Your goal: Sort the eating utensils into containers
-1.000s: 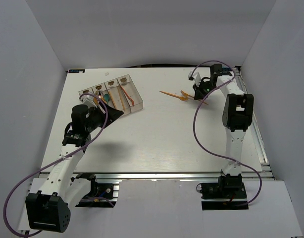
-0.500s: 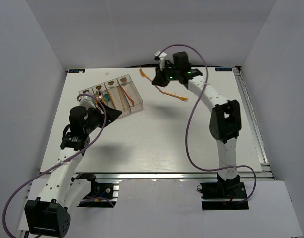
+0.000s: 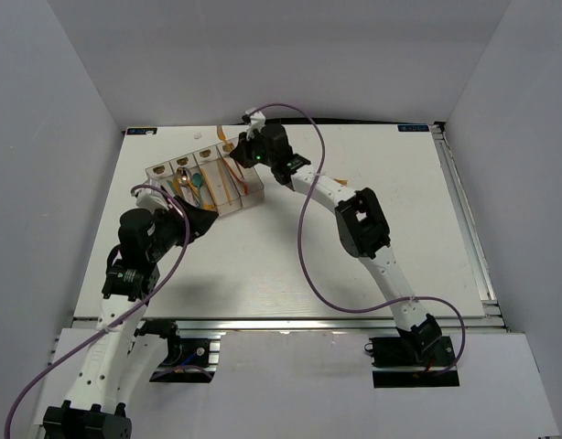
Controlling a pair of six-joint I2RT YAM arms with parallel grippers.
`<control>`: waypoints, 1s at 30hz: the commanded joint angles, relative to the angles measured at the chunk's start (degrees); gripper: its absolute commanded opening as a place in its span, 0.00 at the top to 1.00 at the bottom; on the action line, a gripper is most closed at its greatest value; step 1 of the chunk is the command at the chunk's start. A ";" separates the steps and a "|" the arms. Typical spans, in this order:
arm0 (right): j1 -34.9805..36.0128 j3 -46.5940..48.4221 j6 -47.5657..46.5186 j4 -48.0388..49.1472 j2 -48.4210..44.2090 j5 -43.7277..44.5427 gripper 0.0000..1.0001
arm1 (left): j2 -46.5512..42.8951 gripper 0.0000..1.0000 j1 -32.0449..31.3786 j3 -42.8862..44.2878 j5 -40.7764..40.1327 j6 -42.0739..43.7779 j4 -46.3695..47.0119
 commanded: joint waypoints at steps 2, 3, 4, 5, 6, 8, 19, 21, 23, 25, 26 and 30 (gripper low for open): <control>0.26 1.00 -0.84 9.67 -0.09 7.46 1.00 | -1.30 0.30 0.09 -0.51 -1.87 1.07 -3.56; 0.17 -0.14 -1.28 9.75 -0.62 7.20 1.00 | -1.56 0.30 0.09 -0.69 -1.96 1.16 -3.65; 0.00 -3.02 -1.90 9.93 -1.23 7.02 1.00 | -1.74 0.30 0.09 -0.95 -2.22 0.81 -3.56; 0.00 -4.62 -2.34 10.19 -2.72 6.67 1.00 | -1.74 0.30 0.09 -1.04 -2.14 0.80 -3.56; -0.18 -6.02 -3.39 10.37 -3.51 5.45 0.97 | -1.82 0.30 0.09 -1.21 -2.22 0.80 -3.47; -0.27 -9.27 -4.62 10.02 -5.70 3.52 0.80 | -1.56 0.30 0.09 -1.22 -1.96 0.89 -3.12; -8.96 -11.57 -22.79 -7.61 -18.19 -19.68 0.37 | 1.07 0.29 0.09 -1.83 -0.29 0.37 1.44; -12.37 -11.49 -26.67 -13.24 -19.16 -23.57 0.36 | 1.08 0.29 0.09 -2.09 0.15 0.19 1.80; -14.06 -11.84 -35.76 -21.48 -19.60 -21.73 0.34 | 1.42 0.29 0.09 -2.18 0.32 0.19 2.15; -16.34 -11.67 -42.13 -27.13 -18.99 -18.22 0.30 | 1.51 0.29 0.09 -2.53 0.59 -0.07 2.59; -17.05 -11.23 -47.03 -32.64 -17.86 -16.29 0.28 | 1.78 0.29 0.09 -2.71 0.68 0.10 3.03; -20.74 -8.94 -53.92 -40.50 -15.13 -12.50 0.23 | 3.27 0.29 0.09 -3.33 1.99 -0.86 4.79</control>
